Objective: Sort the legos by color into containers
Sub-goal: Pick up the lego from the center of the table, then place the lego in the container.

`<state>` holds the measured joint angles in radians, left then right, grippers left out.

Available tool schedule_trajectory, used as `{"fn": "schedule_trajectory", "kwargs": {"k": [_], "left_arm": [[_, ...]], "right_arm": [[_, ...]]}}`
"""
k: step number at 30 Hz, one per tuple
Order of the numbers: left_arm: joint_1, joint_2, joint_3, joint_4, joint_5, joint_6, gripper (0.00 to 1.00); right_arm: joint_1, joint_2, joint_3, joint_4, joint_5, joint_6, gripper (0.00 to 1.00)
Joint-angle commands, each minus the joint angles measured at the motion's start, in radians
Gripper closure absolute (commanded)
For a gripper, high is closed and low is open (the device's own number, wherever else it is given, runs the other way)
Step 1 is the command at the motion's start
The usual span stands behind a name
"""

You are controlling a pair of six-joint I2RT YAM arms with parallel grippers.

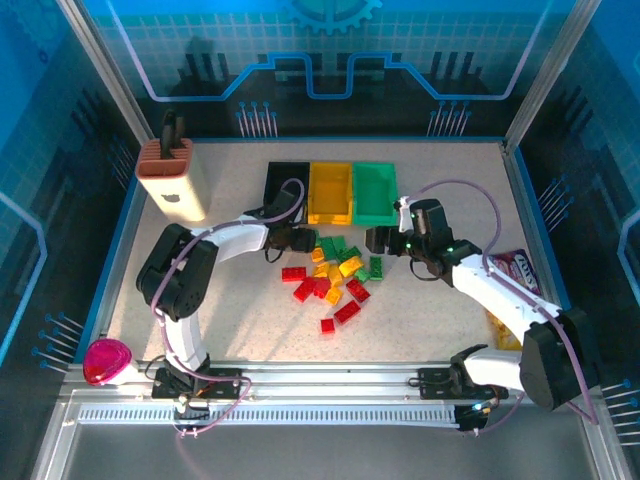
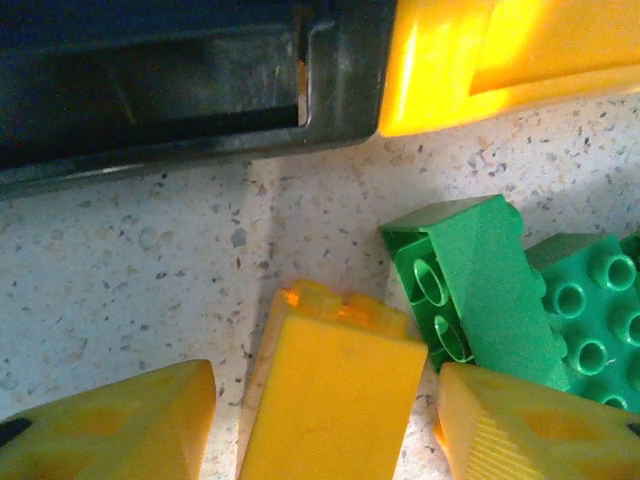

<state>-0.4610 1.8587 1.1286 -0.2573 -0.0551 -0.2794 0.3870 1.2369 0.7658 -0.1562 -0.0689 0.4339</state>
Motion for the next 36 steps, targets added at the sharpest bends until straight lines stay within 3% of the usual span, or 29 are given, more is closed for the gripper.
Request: {"fn": "schedule_trajectory", "kwargs": {"k": [1,8,24,30,36], "left_arm": [[0.001,0.03,0.041,-0.017,0.028,0.028,0.45],[-0.006,0.038,0.063,-0.071,0.019,0.033,0.6],[-0.065,-0.212,-0.023,-0.115,-0.029,-0.022,0.66],[-0.063,-0.257,0.074,-0.116,-0.02,0.001,0.66],[-0.056,-0.115,0.281,-0.138,0.012,0.032,0.66]], "right_arm": [[-0.002,-0.031,-0.011,0.012,-0.015,0.016,0.17],[-0.01,-0.04,-0.017,0.014,-0.019,0.023,0.18],[-0.017,-0.04,-0.009,0.023,-0.037,0.026,0.18],[-0.019,-0.052,-0.03,0.027,-0.04,0.035,0.19],[-0.019,-0.083,-0.052,0.024,-0.045,0.044,0.18]]}}
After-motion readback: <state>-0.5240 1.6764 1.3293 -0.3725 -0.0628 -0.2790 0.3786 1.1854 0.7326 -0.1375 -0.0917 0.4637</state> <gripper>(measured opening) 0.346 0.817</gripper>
